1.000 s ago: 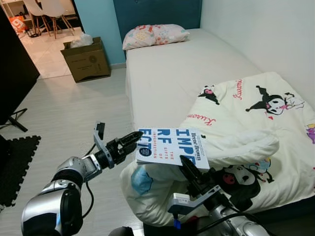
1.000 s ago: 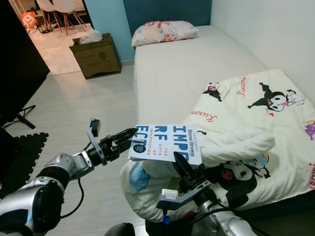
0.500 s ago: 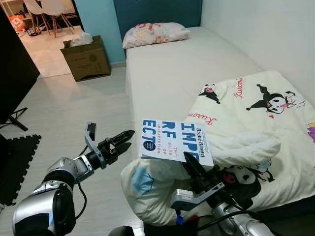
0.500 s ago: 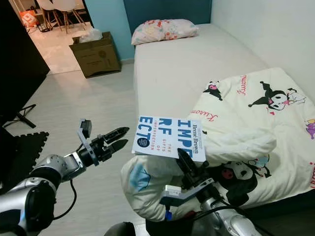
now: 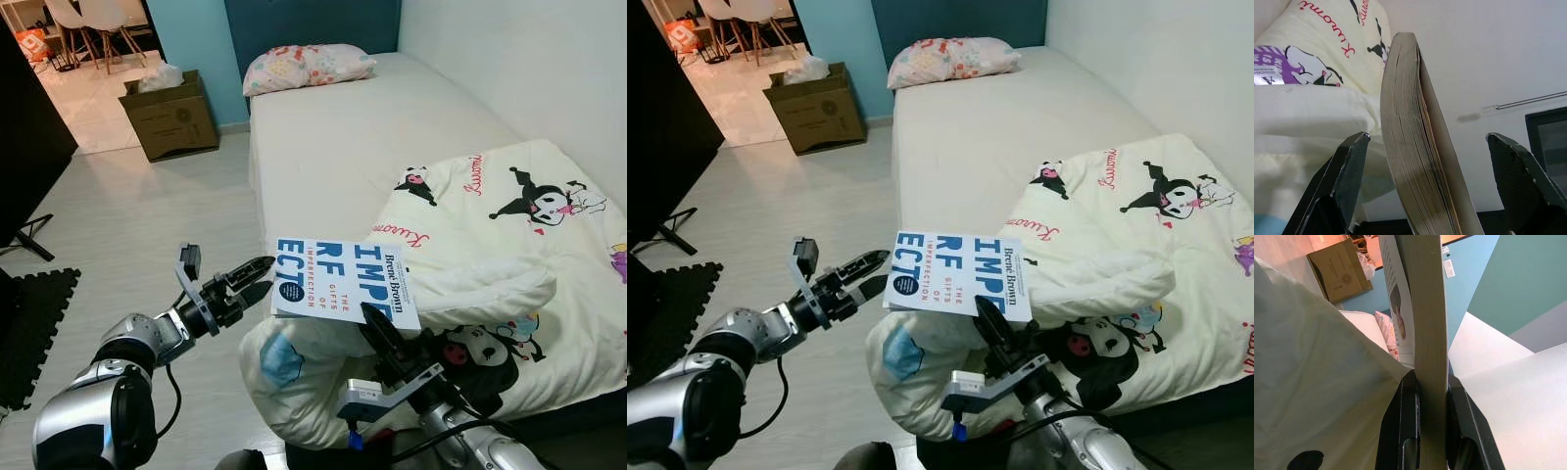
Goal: Clean up the room
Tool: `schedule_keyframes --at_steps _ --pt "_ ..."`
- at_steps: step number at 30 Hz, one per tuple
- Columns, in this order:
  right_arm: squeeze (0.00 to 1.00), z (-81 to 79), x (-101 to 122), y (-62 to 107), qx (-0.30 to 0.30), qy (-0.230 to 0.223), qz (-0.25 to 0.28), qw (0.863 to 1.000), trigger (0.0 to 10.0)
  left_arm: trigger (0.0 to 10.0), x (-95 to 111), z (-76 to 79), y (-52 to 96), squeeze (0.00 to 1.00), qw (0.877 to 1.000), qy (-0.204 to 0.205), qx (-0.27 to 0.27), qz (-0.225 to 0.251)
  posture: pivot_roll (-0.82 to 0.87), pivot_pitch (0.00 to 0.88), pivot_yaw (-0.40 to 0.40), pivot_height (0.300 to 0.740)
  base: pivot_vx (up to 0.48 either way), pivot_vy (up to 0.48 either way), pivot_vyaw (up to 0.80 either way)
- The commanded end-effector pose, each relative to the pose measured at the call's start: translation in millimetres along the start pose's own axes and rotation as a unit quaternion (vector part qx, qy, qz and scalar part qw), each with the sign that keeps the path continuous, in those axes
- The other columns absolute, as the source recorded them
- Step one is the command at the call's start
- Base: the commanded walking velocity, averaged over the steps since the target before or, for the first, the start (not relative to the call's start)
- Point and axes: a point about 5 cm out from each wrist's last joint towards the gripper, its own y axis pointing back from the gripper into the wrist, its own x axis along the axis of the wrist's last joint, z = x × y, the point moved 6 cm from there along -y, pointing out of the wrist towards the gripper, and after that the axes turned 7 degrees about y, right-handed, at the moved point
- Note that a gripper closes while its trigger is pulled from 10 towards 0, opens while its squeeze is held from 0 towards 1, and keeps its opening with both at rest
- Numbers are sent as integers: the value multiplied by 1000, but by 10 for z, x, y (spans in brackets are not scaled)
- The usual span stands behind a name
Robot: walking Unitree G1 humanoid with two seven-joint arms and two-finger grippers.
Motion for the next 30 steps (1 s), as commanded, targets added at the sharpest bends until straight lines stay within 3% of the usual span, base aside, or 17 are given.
schedule_keyframes --at_steps 1,10,18,25,26,27,28,30 --pt "263 79 170 -46 -19 -13 32 999 0 10000 8 -31 -7 0 1000 -5 12 5 -91 115 129 600 0 0 0" --pt "294 91 204 -62 -23 -17 35 999 0 10000 -17 -118 -9 0 999 -2 35 14 -93 111 135 600 0 0 0" --pt "318 137 308 -96 -29 -24 54 998 0 10000 -101 -64 -111 0 1000 8 14 -1 -98 109 135 600 0 0 0" --pt "322 53 420 -79 -16 -36 68 997 0 10000 -160 -15 -169 0 1000 7 -1 -20 -99 107 134 600 0 0 0" --pt "325 48 413 -80 -15 -36 67 997 0 4745 -154 -22 -163 0 1000 7 2 -18 -98 108 135 600 0 0 0" --pt "325 48 413 -80 -15 -36 67 997 0 4745 -154 -22 -163 0 1000 7 2 -18 -98 108 135 600 0 0 0" --pt "325 46 399 -81 -14 -35 64 997 0 0 -148 -24 -153 0 1000 4 1 -17 -98 108 135 600 0 0 0" --pt "322 46 378 -85 -13 -34 62 997 0 0 -141 -17 -141 0 1000 2 -2 -17 -97 106 135 600 0 0 0"
